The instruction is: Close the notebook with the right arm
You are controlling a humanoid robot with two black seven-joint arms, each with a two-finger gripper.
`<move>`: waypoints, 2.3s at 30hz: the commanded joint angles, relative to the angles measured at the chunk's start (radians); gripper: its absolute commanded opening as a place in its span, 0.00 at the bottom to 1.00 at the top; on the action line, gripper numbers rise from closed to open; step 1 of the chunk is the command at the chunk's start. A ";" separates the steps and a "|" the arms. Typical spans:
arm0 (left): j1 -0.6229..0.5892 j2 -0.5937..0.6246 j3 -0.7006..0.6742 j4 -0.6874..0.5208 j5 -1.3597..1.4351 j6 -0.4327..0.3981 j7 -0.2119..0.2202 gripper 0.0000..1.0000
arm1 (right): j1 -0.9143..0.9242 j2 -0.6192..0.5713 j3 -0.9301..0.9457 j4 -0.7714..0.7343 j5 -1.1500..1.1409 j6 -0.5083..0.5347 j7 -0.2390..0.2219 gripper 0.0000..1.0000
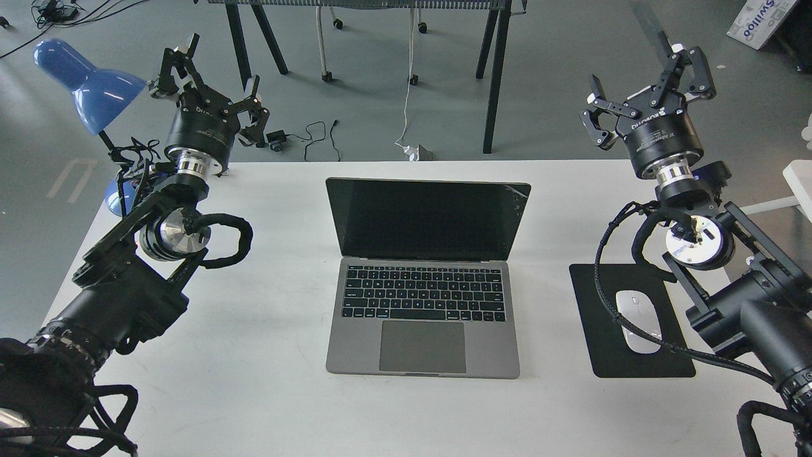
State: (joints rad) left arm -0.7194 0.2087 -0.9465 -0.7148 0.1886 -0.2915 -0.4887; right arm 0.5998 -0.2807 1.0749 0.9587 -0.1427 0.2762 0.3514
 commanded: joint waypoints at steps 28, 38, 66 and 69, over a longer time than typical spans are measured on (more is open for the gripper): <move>0.003 0.000 0.000 -0.006 0.002 0.029 0.000 1.00 | 0.233 -0.052 -0.324 -0.052 -0.014 -0.127 -0.015 1.00; 0.003 0.000 0.000 -0.006 0.002 0.029 0.000 1.00 | 0.420 -0.054 -0.636 -0.167 -0.014 -0.184 -0.025 1.00; 0.003 0.000 -0.002 -0.006 0.002 0.029 0.000 1.00 | 0.577 0.008 -1.069 -0.261 -0.187 -0.158 -0.031 1.00; 0.003 0.000 0.000 -0.005 0.002 0.029 0.000 1.00 | 0.584 0.008 -1.069 -0.259 -0.224 -0.121 -0.031 1.00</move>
State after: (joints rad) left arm -0.7163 0.2086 -0.9466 -0.7204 0.1902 -0.2623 -0.4887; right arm 1.1782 -0.2732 0.0063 0.6970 -0.3345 0.1238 0.3205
